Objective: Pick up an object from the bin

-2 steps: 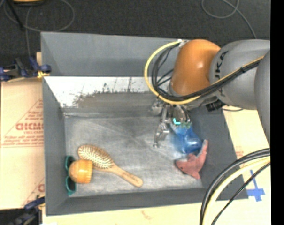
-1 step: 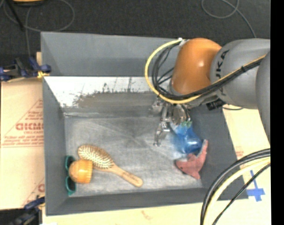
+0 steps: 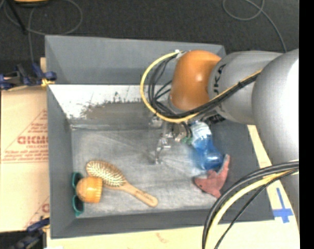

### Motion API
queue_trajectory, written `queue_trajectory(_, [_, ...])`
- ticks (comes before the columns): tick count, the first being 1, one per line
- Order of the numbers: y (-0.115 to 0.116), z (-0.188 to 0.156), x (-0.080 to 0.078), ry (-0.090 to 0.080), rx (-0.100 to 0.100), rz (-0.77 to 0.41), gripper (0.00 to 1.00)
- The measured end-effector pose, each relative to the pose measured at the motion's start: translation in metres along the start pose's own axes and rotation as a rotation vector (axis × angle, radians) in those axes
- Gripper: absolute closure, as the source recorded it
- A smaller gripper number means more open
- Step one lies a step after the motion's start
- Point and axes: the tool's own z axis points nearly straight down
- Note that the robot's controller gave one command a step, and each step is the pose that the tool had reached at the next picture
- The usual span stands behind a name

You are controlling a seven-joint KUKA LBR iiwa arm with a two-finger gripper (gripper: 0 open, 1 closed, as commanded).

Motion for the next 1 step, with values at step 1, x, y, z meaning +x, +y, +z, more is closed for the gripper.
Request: queue_trajectory(1, [0.0017,0.0129,-0.0167,0.004,-0.002,0.095,1.00])
